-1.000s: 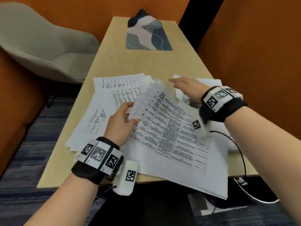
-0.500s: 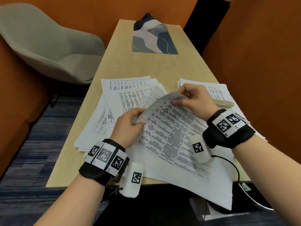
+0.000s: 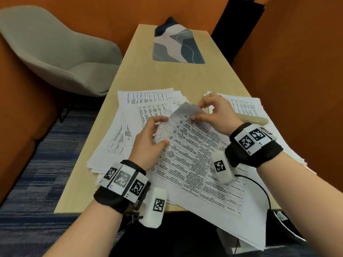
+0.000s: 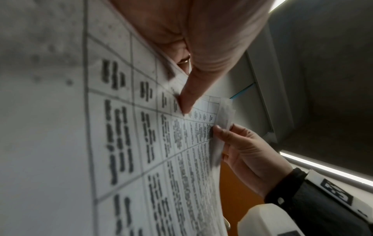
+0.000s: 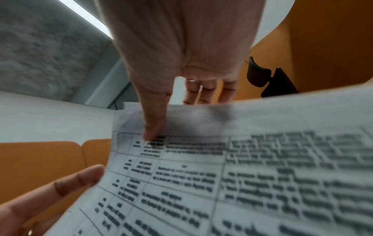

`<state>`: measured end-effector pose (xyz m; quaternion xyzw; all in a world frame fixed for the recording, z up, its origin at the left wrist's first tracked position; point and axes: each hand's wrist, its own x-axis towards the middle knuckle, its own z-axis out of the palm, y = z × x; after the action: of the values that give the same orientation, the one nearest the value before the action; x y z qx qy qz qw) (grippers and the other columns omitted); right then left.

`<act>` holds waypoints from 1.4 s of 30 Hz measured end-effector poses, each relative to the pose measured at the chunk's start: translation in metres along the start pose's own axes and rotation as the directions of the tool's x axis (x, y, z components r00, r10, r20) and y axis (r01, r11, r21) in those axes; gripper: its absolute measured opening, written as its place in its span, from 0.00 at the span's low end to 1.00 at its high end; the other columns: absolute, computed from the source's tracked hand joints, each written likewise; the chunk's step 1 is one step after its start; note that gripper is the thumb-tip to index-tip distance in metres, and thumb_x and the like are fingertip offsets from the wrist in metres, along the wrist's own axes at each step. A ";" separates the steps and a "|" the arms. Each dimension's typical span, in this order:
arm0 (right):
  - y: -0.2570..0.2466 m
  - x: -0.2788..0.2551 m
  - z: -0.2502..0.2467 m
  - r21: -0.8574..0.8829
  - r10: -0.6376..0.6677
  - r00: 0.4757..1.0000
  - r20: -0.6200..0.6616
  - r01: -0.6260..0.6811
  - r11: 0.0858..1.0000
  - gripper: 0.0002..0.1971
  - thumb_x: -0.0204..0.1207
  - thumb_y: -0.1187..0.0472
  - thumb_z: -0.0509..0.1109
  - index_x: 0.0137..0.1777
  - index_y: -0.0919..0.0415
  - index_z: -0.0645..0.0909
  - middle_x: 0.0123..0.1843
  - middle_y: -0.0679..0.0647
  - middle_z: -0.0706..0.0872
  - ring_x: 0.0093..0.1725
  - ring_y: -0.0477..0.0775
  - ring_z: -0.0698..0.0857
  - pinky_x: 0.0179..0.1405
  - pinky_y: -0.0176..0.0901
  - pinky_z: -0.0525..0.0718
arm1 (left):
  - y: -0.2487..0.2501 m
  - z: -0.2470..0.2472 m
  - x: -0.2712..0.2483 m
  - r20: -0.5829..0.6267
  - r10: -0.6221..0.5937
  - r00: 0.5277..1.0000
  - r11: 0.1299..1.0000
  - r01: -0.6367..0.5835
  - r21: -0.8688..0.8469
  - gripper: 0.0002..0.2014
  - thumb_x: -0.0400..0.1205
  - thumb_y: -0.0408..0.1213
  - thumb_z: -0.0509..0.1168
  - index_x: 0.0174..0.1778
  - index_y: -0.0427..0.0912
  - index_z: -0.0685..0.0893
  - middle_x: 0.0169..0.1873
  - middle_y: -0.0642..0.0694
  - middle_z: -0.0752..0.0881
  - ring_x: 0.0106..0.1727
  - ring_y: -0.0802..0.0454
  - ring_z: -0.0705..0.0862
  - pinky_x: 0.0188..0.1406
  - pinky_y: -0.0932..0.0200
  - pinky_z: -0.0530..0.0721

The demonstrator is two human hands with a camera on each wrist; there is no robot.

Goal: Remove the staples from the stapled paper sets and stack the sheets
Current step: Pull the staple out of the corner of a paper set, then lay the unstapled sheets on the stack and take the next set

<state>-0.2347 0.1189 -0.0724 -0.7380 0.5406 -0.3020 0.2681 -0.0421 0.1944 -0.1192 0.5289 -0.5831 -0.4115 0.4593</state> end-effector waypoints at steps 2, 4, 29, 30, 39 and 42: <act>-0.003 -0.003 0.000 0.136 -0.083 0.996 -0.020 0.085 0.987 0.15 0.63 0.65 0.81 0.30 0.48 0.78 0.42 0.46 0.79 0.44 0.40 0.78 0.49 0.33 0.70 | 0.000 0.000 -0.001 0.006 0.009 1.000 1.000 -0.008 -0.008 0.30 0.76 0.21 0.66 0.61 0.62 0.71 0.49 0.58 0.83 0.52 0.60 0.84 0.53 0.64 0.84; -0.008 -0.004 -0.001 0.216 -0.110 0.994 0.009 0.105 0.971 0.14 0.63 0.68 0.80 0.30 0.50 0.79 0.41 0.45 0.82 0.39 0.33 0.79 0.46 0.27 0.73 | -0.001 0.000 0.000 0.018 0.014 1.000 1.000 -0.015 0.027 0.25 0.77 0.23 0.66 0.62 0.57 0.73 0.52 0.56 0.83 0.50 0.62 0.84 0.54 0.62 0.84; -0.070 -0.004 -0.094 0.705 -0.241 0.934 -0.266 0.358 0.612 0.11 0.66 0.69 0.70 0.47 0.61 0.86 0.45 0.53 0.92 0.44 0.52 0.90 0.43 0.46 0.88 | 0.083 -0.048 0.035 -0.279 0.219 0.935 0.859 -0.320 -0.399 0.11 0.81 0.32 0.63 0.59 0.43 0.78 0.50 0.55 0.87 0.54 0.60 0.86 0.55 0.61 0.83; -0.072 -0.003 -0.089 0.736 -0.237 0.926 -0.294 0.377 0.562 0.12 0.67 0.70 0.69 0.51 0.62 0.82 0.46 0.52 0.91 0.46 0.52 0.89 0.45 0.46 0.87 | 0.090 -0.051 0.041 -0.294 0.262 0.919 0.867 -0.358 -0.346 0.10 0.82 0.31 0.62 0.58 0.42 0.78 0.50 0.55 0.86 0.53 0.62 0.86 0.54 0.64 0.82; -0.077 0.006 -0.055 0.798 -0.375 0.902 -0.214 0.383 0.466 0.27 0.74 0.71 0.66 0.71 0.50 0.67 0.64 0.59 0.83 0.65 0.61 0.81 0.62 0.59 0.81 | 0.102 -0.078 0.063 -0.276 0.299 0.914 0.922 -0.351 -0.164 0.20 0.75 0.39 0.71 0.62 0.40 0.78 0.56 0.48 0.86 0.60 0.52 0.85 0.63 0.48 0.81; -0.080 0.012 -0.046 0.734 -0.403 0.892 -0.205 0.413 0.540 0.24 0.72 0.72 0.69 0.63 0.46 0.79 0.64 0.65 0.79 0.63 0.61 0.81 0.62 0.60 0.82 | 0.087 -0.077 0.062 -0.288 0.234 0.929 0.944 -0.287 -0.160 0.20 0.75 0.37 0.72 0.63 0.41 0.79 0.56 0.50 0.86 0.60 0.55 0.84 0.65 0.51 0.79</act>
<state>-0.2147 0.1260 0.0184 -0.6589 0.1778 -0.5585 0.4716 0.0103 0.1422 -0.0102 0.4480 -0.5375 -0.3282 0.6346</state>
